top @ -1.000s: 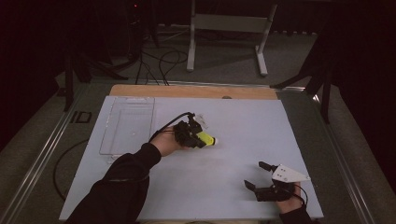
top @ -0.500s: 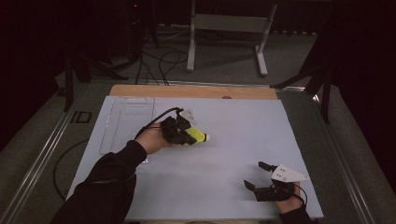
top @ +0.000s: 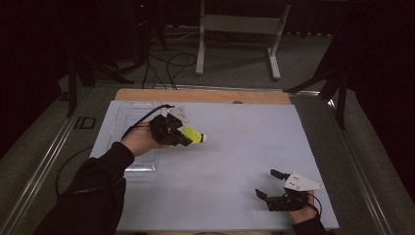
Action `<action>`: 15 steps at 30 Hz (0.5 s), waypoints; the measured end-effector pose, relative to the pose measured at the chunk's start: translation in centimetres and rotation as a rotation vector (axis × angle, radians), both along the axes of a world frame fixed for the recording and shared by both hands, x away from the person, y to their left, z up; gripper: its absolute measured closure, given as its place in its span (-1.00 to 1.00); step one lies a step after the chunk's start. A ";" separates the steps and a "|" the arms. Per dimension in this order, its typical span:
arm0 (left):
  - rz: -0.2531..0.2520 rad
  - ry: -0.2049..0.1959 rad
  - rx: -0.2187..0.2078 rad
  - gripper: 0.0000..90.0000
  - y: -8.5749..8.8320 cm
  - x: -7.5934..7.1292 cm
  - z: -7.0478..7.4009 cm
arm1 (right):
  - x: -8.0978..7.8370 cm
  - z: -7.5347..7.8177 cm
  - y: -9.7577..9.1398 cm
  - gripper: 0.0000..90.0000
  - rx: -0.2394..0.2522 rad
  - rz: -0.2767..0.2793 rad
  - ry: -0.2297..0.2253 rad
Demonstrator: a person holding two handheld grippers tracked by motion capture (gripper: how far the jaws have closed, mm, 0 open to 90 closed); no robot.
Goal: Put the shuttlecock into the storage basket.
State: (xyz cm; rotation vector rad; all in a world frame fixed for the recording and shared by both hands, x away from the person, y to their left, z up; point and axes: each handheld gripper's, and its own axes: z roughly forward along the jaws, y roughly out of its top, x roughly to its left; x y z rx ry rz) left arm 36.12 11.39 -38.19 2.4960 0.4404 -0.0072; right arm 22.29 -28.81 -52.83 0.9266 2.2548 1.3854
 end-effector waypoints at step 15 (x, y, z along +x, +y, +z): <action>0.042 -0.022 0.031 1.00 4.9 -0.6 1.5 | 0.0 0.0 0.1 -0.79 -0.004 0.002 -0.004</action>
